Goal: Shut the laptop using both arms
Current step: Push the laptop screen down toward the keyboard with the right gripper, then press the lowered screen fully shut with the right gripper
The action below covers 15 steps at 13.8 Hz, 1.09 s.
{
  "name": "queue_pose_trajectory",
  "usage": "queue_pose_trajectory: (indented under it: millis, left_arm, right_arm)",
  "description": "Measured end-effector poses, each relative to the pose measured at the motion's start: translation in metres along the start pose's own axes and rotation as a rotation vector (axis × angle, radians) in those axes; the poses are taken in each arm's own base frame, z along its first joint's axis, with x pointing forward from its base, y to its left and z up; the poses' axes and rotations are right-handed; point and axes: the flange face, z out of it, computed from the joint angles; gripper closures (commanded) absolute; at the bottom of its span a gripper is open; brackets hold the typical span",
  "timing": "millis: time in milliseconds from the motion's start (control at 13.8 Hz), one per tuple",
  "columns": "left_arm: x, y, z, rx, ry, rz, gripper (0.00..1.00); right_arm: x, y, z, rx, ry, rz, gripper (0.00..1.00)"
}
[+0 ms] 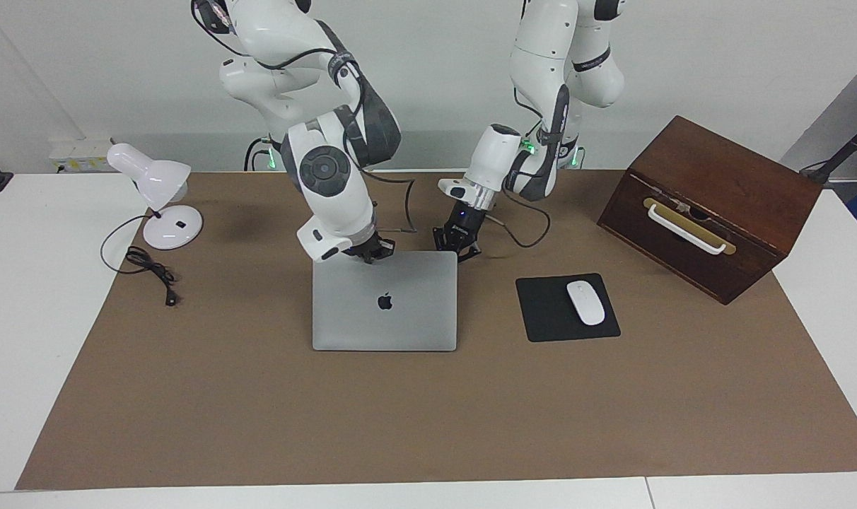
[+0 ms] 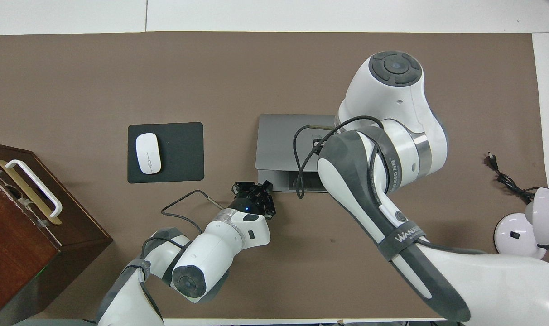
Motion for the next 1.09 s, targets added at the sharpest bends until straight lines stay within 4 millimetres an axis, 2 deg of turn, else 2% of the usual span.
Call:
queue_pose_trajectory:
  millis: [364, 655, 1091]
  left_arm:
    - [0.0, 0.0, 0.0, 0.0, 0.001, 0.001, 1.0]
    - [0.0, 0.0, 0.0, 0.0, 0.001, 0.002, 1.0]
    - [0.0, 0.0, 0.0, 0.0, 0.001, 0.003, 1.0]
  right_arm:
    - [-0.007, 0.007, 0.024, 0.009, 0.024, 0.007, 1.0]
    - [-0.01, 0.01, 0.03, 0.013, 0.034, 0.009, 1.0]
    - [-0.01, 0.014, 0.047, 0.027, 0.063, 0.015, 1.0]
